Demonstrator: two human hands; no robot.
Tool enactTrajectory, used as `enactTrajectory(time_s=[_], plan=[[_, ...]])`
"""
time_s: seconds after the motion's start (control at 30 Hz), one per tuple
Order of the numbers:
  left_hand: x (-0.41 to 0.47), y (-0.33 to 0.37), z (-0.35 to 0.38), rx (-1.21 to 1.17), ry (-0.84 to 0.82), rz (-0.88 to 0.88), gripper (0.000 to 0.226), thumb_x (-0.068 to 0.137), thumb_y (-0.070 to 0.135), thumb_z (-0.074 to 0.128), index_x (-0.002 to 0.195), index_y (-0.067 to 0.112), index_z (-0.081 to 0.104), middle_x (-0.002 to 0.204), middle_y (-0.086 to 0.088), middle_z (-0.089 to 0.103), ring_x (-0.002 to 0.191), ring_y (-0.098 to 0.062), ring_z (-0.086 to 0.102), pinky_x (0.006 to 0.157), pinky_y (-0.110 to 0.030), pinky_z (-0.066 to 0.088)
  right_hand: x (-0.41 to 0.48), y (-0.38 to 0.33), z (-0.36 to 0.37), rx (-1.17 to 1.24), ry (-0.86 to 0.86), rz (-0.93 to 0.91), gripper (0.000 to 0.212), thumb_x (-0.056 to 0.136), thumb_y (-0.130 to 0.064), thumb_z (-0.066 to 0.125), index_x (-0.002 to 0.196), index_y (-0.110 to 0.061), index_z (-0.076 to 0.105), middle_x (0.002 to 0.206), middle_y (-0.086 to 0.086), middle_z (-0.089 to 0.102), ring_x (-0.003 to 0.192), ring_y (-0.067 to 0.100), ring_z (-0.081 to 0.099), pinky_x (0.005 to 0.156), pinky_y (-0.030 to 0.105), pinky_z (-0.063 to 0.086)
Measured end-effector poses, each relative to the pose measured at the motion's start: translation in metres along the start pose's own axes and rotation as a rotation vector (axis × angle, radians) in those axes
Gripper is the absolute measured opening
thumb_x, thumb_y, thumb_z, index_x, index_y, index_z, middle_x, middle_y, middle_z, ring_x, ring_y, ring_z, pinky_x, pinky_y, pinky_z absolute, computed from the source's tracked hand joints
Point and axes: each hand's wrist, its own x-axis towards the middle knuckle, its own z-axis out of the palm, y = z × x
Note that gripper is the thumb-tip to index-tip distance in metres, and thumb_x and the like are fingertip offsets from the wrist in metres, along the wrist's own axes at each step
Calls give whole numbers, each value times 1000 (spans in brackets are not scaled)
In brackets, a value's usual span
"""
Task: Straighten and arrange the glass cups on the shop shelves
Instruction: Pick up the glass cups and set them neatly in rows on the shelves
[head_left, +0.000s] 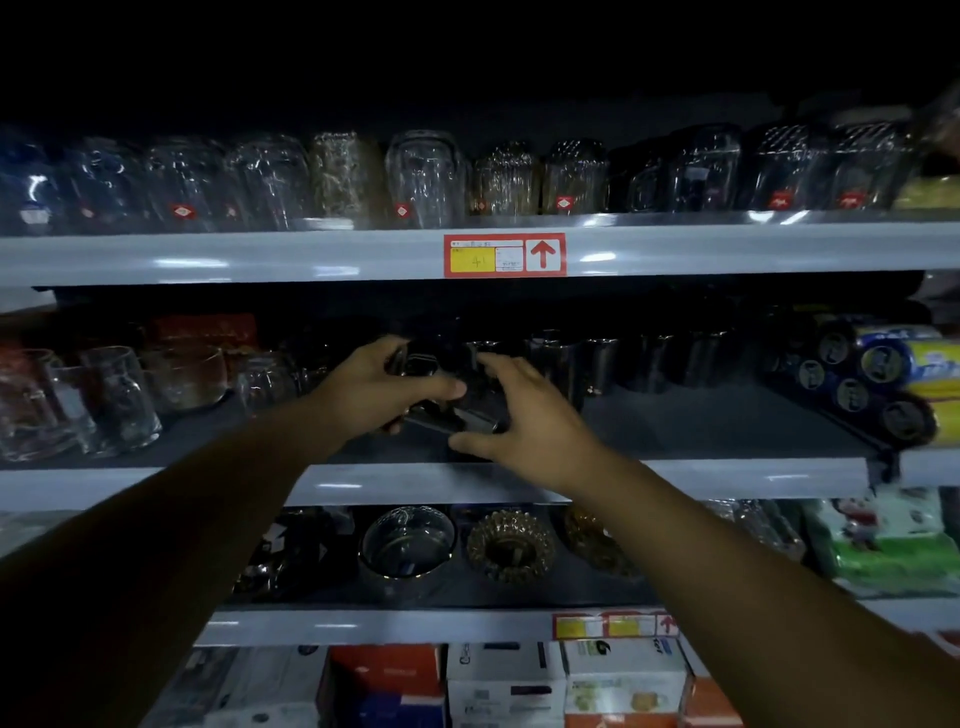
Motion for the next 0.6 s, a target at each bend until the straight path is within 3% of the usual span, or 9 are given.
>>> enactTrajectory(time_s=[0.13,0.23,0.3,0.37,0.43,0.5,0.53,0.6], plan=[[9,2,19,157,109,-32,40,72,52,85,96,25,68,85,6,73,82,-11,69,59,-23,45,11,3,13,-152,-28,44,100,71,-64,80,149,-22,33,138,5,43,126,29,50,101,47,48],[19,0,30,197,175,-34,48,71,63,79,88,19,70,81,4,73,82,-12,68,68,-26,49,19,8,22,-152,51,89,93,68,-65,81,135,-18,38,126,5,42,112,29,53,88,43,51],[20,-2,33,97,159,-12,47,76,65,75,81,19,70,70,9,72,70,-4,67,61,-22,48,24,13,22,-143,113,108,84,69,-60,83,130,-18,41,123,4,43,108,27,55,79,37,50],[23,-10,33,-54,125,-6,42,86,61,67,74,21,69,62,10,68,59,-2,63,57,-23,47,28,18,22,-72,159,113,76,68,-51,85,126,-20,46,119,1,49,103,22,58,73,32,47],[30,-21,33,-137,111,-57,34,95,53,59,85,23,69,76,4,71,75,-16,69,68,-34,54,30,23,24,120,175,127,70,69,-41,86,125,-23,48,108,-6,60,94,13,62,70,28,48],[39,-36,31,-290,113,-137,17,101,31,55,99,19,67,96,-4,70,99,-31,68,80,-43,55,29,27,27,284,143,154,68,73,-31,85,128,-24,46,98,-14,62,87,1,61,68,24,50],[42,-44,30,-344,106,-158,14,100,18,53,107,14,65,105,-9,67,102,-33,65,81,-43,53,29,31,30,326,125,167,67,76,-29,83,129,-24,44,97,-17,61,86,-3,59,66,20,48],[46,-61,29,-327,62,-32,22,94,-3,51,112,7,59,104,-14,64,91,-25,63,74,-37,51,29,39,34,401,96,201,59,80,-28,80,126,-23,43,99,-15,59,88,-1,57,64,18,44]])
